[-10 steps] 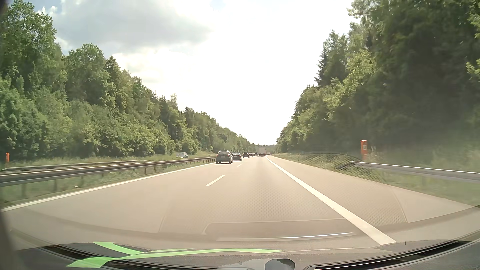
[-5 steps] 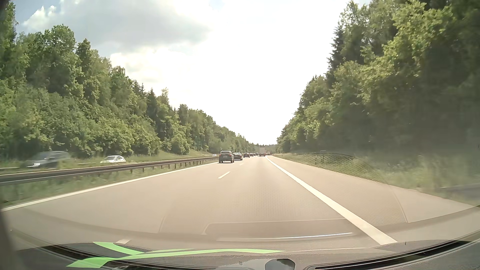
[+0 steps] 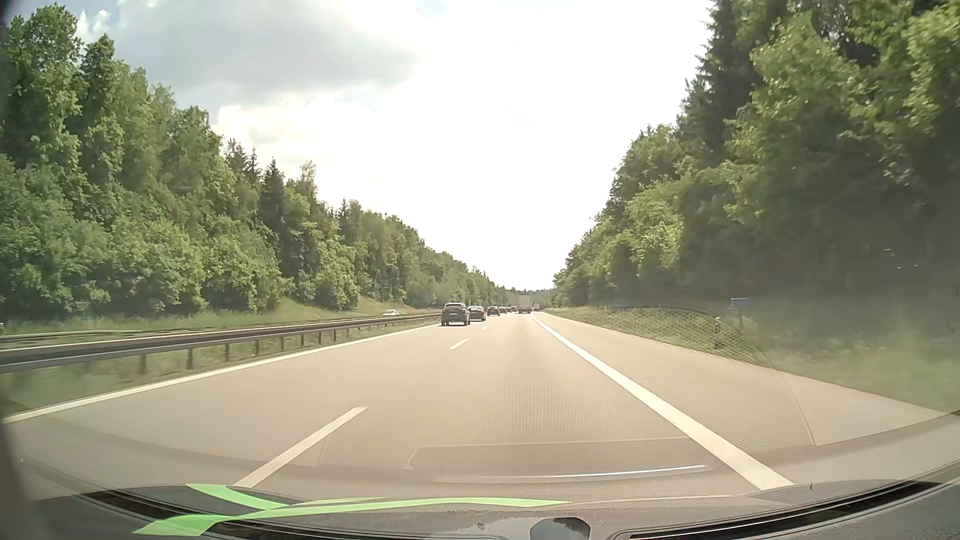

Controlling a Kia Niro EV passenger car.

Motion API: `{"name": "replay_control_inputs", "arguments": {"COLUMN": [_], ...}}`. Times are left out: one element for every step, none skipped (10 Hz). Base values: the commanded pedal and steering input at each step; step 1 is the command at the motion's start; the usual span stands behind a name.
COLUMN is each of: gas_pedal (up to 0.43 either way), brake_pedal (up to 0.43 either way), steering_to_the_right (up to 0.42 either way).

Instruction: Follow the waypoints while adhering to traffic rules and regulations

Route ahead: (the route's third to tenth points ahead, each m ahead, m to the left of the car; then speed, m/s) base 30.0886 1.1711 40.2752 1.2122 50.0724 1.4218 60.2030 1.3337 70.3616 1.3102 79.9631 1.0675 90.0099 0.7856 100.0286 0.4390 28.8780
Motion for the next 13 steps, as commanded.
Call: {"name": "replay_control_inputs", "arguments": {"gas_pedal": [0.287, 0.287, 0.287, 0.287, 0.287, 0.287, 0.287, 0.287, 0.287, 0.287, 0.287, 0.287, 0.287], "brake_pedal": [0.000, 0.000, 0.000, 0.000, 0.000, 0.000, 0.000, 0.000, 0.000, 0.000, 0.000, 0.000, 0.000], "steering_to_the_right": [-0.002, -0.003, -0.002, -0.003, -0.003, -0.002, -0.003, -0.003, -0.003, -0.003, -0.003, -0.003, -0.004]}}
